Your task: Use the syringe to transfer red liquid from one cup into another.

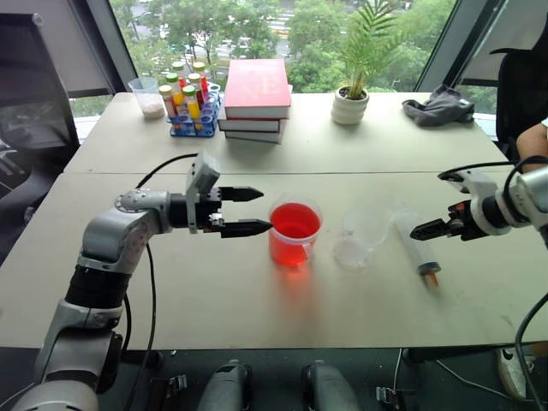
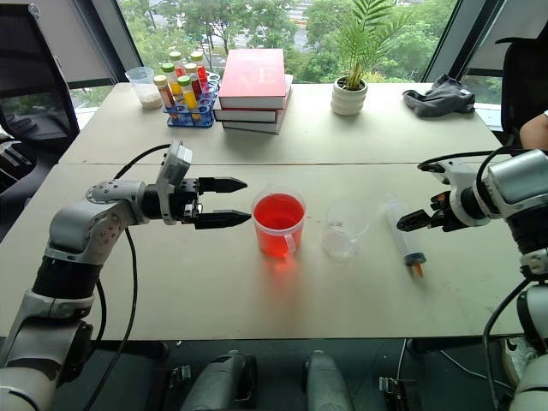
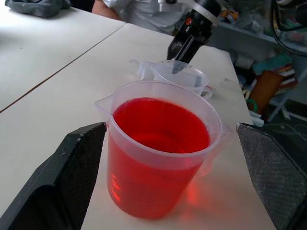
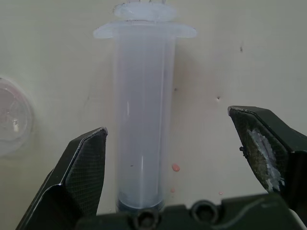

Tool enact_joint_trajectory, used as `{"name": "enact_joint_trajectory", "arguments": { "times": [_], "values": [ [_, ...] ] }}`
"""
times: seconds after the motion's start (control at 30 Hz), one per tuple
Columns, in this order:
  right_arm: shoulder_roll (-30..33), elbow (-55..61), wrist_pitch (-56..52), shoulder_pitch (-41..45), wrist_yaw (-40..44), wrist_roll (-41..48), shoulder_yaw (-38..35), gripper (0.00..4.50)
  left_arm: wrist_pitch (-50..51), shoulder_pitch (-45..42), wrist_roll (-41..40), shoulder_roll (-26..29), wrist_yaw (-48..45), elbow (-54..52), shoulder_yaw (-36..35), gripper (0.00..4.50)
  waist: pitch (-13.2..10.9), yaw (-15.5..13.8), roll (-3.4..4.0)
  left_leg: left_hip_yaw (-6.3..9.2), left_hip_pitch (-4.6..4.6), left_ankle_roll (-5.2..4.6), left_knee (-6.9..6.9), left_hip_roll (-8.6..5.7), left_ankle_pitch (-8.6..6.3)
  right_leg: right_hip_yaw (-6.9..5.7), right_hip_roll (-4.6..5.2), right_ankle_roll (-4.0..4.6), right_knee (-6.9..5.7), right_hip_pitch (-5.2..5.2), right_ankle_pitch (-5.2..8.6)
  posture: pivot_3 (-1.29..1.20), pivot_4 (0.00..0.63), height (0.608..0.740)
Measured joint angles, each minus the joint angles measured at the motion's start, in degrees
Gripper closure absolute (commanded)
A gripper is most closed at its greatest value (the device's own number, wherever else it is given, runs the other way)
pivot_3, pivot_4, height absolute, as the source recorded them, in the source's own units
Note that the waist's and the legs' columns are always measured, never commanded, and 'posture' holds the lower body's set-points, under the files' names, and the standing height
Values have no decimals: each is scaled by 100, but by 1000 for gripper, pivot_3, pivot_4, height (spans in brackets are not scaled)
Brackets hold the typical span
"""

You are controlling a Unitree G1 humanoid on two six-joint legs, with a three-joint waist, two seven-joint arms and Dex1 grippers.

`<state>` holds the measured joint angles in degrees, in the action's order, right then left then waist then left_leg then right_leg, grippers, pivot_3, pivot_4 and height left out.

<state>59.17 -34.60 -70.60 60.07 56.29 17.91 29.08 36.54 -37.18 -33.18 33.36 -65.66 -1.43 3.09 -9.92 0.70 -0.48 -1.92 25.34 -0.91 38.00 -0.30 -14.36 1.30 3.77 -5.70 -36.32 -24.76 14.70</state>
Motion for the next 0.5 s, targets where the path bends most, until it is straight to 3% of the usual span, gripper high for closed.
{"name": "enact_joint_trajectory", "arguments": {
  "times": [0.27, 0.37, 0.5],
  "values": [
    [-788, -1558, 978, 526, 599, -1113, 345, 56, 11, 152, -4, -35, 189, -212, -34, 0, 0, -9, 0, -3, -3, -1, 21, -1, 1, -5, -18, -7, -23, 3, -4, 0, 150, 740],
    [-951, -1790, 1179, 559, 715, -1453, 375, 898, 8, 168, -3, -37, 229, -217, -35, 0, 0, -9, -1, -3, -7, -2, 28, -2, 1, -5, -19, -8, -35, 6, -4, 0, 150, 740],
    [-1067, -1850, 1235, 564, 833, -1807, 369, 2852, 8, 167, -4, -59, 339, -233, -55, 0, 1, -3, -1, -4, -20, -1, 30, -2, 2, -4, -19, -8, -60, 7, -3, 0, 150, 740]
  ]
}}
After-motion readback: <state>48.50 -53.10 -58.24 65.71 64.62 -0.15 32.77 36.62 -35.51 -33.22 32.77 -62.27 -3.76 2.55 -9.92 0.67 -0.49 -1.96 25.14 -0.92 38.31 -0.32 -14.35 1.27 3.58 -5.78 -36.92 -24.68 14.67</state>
